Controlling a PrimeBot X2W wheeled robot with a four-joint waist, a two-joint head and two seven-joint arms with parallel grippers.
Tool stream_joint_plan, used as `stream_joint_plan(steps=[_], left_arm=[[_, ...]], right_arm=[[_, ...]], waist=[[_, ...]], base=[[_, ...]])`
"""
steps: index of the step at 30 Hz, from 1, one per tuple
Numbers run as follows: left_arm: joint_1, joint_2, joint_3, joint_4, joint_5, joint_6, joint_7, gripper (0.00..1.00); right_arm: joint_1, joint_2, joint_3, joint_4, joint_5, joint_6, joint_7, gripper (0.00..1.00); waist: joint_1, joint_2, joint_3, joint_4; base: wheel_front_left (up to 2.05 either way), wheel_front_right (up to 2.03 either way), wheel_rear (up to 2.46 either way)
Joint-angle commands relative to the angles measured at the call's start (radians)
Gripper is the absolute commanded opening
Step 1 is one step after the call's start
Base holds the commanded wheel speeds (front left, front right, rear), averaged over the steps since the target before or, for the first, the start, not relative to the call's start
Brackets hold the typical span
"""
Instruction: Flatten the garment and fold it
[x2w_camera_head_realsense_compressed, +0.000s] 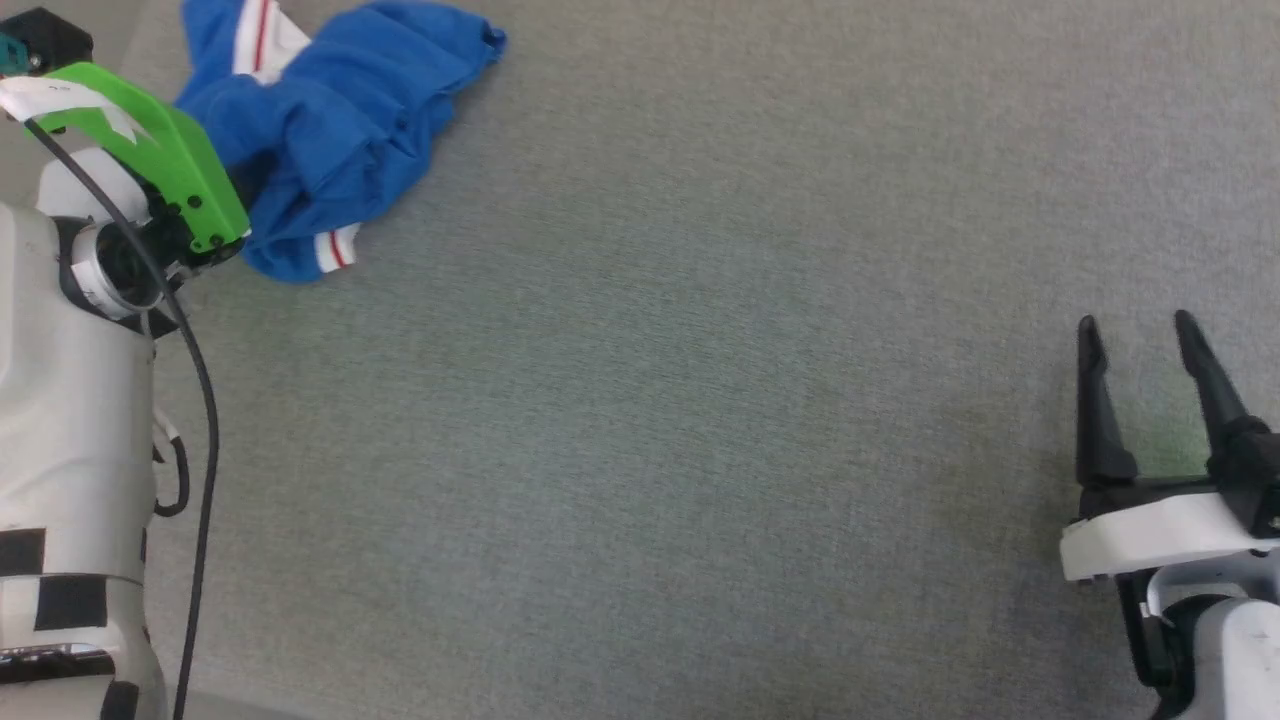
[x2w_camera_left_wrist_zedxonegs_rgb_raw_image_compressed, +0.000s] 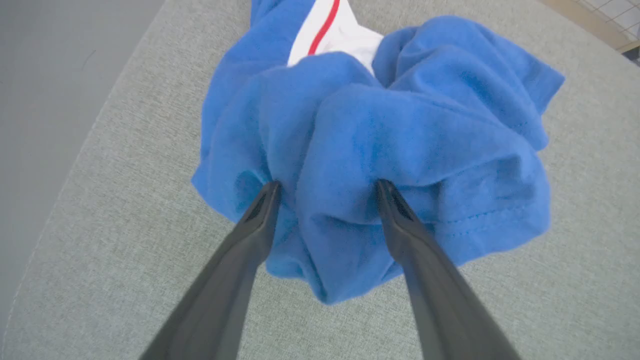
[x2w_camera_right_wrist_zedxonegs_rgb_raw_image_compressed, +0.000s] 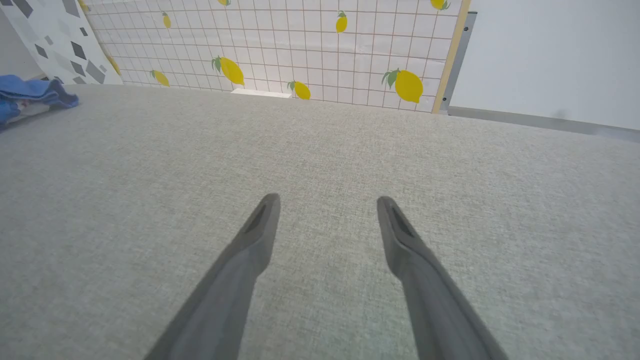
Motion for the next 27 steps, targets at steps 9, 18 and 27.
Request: stream_joint_plan(steps=[9, 18, 27], left_arm=[[0.026, -0.011, -0.003, 0.025, -0.034, 0.051, 0.092, 1.0], [0.057, -0.029, 0.015, -0.005, -0.059, 0.04, 0.022, 0.0], [0.045, 0.025, 0.031, -0.073, -0.011, 0.007, -0.188, 0.0]], right_arm=[[0.008, -0.013, -0.03, -0.056, 0.002, 0.005, 0.016, 1.0], [0.008, -0.016, -0.026, -0.055, 0.009, 0.005, 0.019, 1.0], [0.008, -0.016, 0.0, 0.017, 0.043, 0.005, -0.01, 1.0]], waist=[[-0.0002, 0.0, 0.075, -0.028], [-0.0002, 0.0, 0.056, -0.021], [-0.0002, 0.0, -0.051, -0.02]], base=[[0.0, 0.0, 0.0], [0.0, 0.0, 0.0], [0.0, 0.0, 0.0]])
